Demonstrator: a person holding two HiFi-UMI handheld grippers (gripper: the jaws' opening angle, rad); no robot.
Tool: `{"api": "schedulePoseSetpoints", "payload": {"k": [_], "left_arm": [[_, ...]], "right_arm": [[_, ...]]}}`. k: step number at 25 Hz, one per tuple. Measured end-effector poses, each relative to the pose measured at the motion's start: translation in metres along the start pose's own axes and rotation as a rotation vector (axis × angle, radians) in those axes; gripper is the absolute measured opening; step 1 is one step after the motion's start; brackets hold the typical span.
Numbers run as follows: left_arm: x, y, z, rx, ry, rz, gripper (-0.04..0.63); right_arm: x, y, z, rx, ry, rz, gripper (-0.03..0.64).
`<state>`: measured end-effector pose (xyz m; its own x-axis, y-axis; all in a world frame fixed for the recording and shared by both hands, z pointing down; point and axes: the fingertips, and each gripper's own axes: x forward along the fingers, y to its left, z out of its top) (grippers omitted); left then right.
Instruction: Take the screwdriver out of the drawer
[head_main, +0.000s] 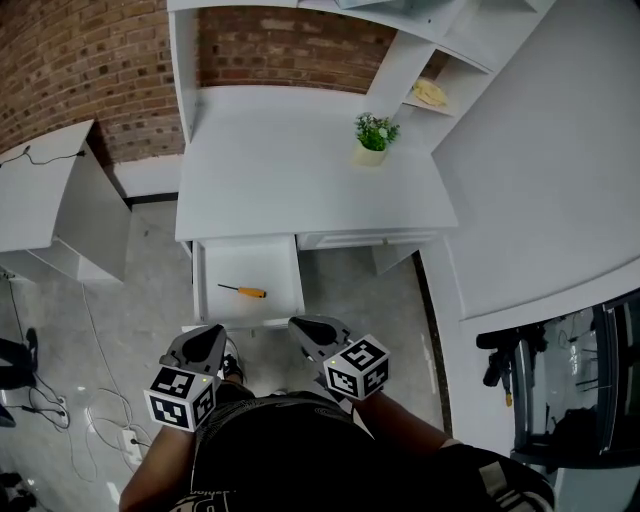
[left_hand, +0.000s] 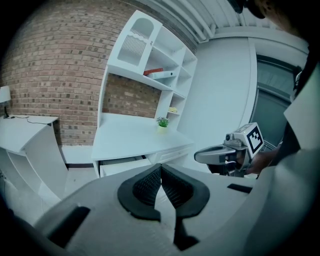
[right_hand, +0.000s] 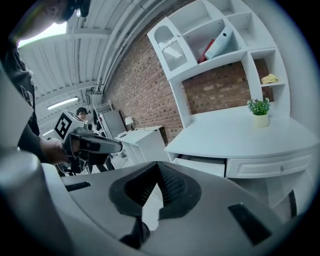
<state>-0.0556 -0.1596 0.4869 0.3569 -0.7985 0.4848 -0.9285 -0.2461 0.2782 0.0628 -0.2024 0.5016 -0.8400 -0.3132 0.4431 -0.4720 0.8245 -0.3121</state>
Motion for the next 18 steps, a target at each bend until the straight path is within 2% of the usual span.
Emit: {"api": "schedulePoseSetpoints", "payload": {"k": [12,18], "left_arm": [[0.045,0.086,0.03,-0.002,0.047,-0.068,0.018],[0.064,0.12,0.028,0.019,0.103,-0.12,0.018]], "right_arm": [[0.078,-0.035,0.033,-0.024,0.085,-0.087,0.006],[0.121,-0.052,0.034,-0.052,0.157,-0.135,0.006]]}}
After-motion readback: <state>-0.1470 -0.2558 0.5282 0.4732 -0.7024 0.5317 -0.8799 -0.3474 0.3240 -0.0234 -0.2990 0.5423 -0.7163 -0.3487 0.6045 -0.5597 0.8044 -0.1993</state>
